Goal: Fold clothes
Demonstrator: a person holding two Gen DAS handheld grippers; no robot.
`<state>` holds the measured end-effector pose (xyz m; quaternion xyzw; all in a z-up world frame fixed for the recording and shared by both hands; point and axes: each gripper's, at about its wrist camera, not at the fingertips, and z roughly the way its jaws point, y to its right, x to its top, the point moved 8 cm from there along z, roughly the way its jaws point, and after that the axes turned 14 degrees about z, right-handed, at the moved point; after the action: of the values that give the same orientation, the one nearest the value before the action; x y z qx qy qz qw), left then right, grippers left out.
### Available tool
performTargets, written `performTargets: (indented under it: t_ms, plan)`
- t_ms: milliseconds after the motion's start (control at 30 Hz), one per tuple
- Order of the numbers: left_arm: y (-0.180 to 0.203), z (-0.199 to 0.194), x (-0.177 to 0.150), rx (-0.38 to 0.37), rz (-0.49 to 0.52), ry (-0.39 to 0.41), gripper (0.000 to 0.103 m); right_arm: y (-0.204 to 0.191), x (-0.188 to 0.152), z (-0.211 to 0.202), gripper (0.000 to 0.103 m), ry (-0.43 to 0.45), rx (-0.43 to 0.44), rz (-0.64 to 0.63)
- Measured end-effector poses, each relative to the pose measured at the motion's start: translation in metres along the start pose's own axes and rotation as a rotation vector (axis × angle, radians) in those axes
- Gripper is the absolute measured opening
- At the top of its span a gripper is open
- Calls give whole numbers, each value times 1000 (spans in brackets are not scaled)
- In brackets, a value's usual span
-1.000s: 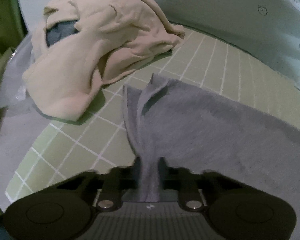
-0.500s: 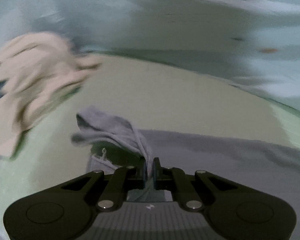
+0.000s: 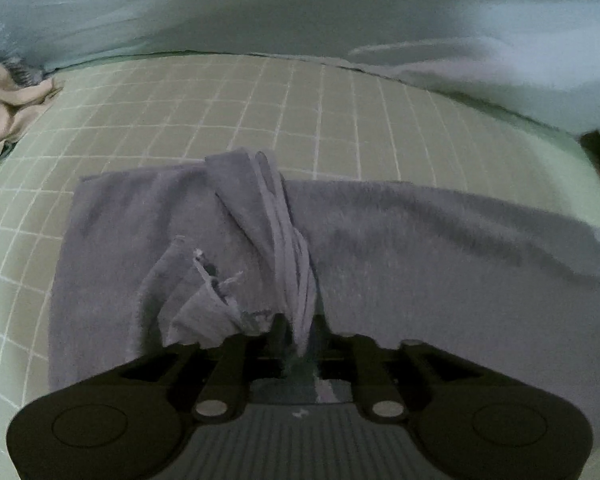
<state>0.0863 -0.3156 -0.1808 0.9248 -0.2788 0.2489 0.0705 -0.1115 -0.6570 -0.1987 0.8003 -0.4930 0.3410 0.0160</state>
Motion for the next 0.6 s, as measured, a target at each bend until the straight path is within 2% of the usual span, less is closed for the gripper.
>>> performTargets:
  t_ms: [67,133,200,367,533,600]
  plan:
    - [-2,-11,0,-4,-27,27,38,-1,-1,5,97,-17,5,-10]
    - [-7,-26,1,-2,-63,71,57,-2,-3,9,97,-32,9,-23]
    - [-18,-41,2,9,-91,118,65,-4,-5,12,97,-46,13,-35]
    - [-43,-68,-16,61,-159,159,68,-11,-16,11,97,-69,16,-75]
    - [-61,-52,-35,39,-229,95,68,-16,-29,4,97,-78,6,-92]
    - [-60,-47,-35,22,-210,92,67,-18,-33,0,97,-74,-3,-97]
